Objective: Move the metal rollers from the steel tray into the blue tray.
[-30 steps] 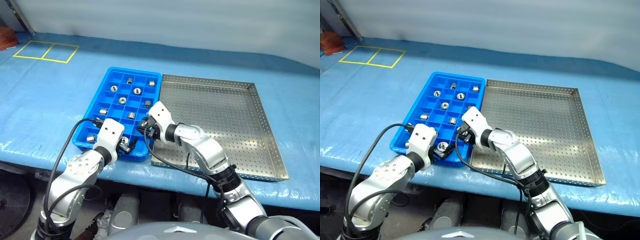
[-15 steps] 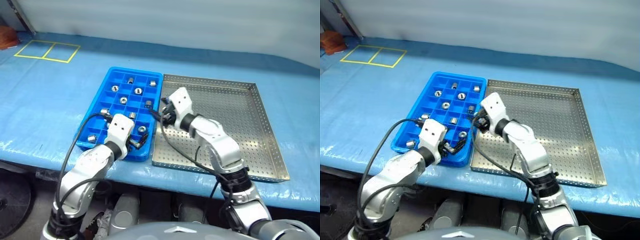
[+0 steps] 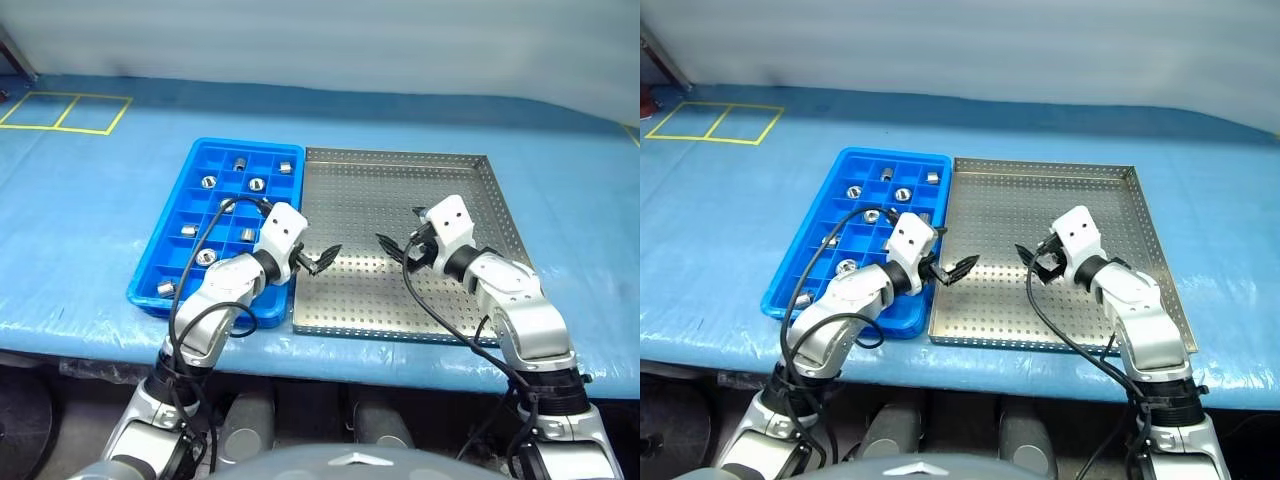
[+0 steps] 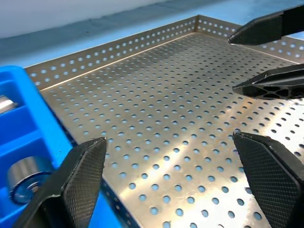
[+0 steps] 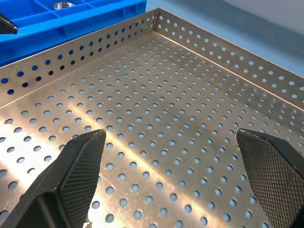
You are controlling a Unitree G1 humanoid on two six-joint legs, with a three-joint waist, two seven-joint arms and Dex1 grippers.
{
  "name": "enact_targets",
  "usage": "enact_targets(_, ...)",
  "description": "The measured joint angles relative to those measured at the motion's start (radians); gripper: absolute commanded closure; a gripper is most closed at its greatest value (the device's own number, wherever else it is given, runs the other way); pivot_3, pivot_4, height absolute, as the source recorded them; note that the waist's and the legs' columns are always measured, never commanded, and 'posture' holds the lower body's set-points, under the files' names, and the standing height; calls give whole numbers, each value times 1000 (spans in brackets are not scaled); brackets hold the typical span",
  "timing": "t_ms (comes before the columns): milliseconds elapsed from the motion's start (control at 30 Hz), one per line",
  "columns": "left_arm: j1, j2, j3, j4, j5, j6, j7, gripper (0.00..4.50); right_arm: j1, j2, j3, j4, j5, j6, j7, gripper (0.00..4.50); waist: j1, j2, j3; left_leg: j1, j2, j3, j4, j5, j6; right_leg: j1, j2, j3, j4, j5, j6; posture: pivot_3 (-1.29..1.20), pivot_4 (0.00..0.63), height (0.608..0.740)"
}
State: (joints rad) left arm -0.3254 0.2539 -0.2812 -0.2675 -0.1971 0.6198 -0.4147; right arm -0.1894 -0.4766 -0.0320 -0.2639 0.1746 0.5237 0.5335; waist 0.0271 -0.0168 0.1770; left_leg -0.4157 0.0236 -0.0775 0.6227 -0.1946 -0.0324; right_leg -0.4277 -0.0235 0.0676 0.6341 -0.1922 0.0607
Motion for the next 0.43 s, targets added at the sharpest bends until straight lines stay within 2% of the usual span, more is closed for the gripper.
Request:
enact_targets(167,-10,2,33,-1,-6,0,-8,0,40,-30,-20,-25,42,-1,47,17,-12,0,0,0,0,0,3,0,0,1,0,0,1,0,1,122,150,740)
enact_targets(433,3,17,40,-12,-3,-3,-22,0,49,-30,-18,-24,41,-4,41,17,-13,0,0,0,0,0,3,0,0,1,0,0,1,1,1,128,150,740)
